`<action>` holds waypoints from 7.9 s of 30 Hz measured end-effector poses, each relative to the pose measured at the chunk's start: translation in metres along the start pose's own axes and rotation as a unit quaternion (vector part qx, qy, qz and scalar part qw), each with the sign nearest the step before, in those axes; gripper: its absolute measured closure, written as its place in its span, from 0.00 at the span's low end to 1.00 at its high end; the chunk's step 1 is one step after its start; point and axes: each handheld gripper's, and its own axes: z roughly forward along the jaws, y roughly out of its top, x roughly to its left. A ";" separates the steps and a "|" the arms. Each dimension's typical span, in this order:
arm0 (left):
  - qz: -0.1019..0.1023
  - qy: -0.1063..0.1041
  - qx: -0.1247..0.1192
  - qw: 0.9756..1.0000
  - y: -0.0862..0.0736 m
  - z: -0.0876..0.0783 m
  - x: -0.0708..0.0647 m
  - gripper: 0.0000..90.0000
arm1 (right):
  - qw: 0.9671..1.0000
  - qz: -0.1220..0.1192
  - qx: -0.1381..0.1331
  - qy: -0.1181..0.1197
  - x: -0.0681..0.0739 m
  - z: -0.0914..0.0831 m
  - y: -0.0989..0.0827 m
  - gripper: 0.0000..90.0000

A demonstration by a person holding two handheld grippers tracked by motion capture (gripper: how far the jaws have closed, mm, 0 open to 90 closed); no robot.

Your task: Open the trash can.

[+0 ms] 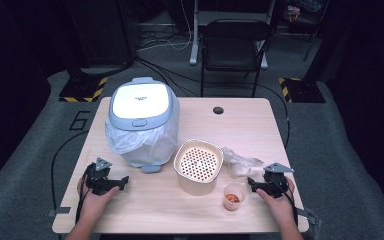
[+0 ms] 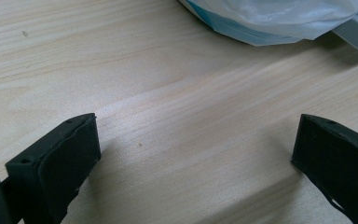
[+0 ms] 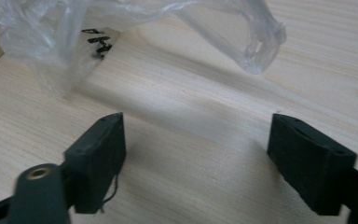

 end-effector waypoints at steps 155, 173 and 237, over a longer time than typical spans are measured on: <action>0.248 0.044 -0.103 0.962 0.022 0.026 -0.116 1.00 | 1.000 -0.009 0.009 0.014 0.000 -0.003 0.002 0.26; 0.249 0.035 -0.100 0.963 0.023 0.025 -0.113 1.00 | 0.999 -0.015 0.032 0.031 -0.008 -0.041 0.019 0.35; 0.250 0.035 -0.104 0.962 0.021 0.025 -0.115 1.00 | 0.986 -0.092 0.066 0.123 0.040 0.051 0.107 0.34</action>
